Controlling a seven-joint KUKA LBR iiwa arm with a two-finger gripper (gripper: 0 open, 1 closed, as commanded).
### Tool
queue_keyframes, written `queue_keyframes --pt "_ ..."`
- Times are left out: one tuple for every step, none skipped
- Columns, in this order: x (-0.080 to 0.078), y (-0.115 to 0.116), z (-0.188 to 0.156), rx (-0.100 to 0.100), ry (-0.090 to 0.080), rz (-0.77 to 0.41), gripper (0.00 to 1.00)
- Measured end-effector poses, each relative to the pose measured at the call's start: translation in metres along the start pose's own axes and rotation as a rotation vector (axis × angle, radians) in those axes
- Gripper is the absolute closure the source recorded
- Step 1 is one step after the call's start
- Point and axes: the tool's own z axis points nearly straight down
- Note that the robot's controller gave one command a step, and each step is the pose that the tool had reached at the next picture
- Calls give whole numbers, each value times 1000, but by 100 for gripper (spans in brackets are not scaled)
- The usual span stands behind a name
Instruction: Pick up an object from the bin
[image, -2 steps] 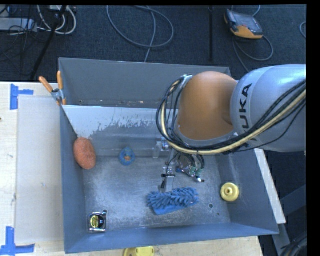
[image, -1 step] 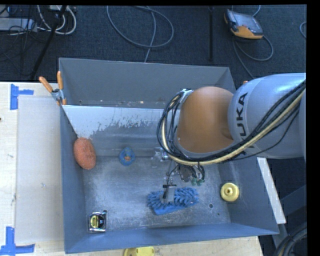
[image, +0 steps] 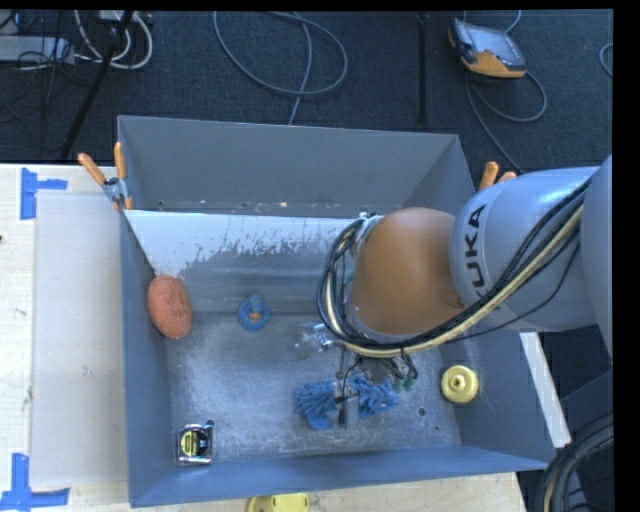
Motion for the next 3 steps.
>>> queue_keyframes --pt "-4 -19 44 -1 2 -174 100" --pt "-4 -19 44 -1 2 -173 100" --pt "-2 -19 37 -3 8 -178 0"
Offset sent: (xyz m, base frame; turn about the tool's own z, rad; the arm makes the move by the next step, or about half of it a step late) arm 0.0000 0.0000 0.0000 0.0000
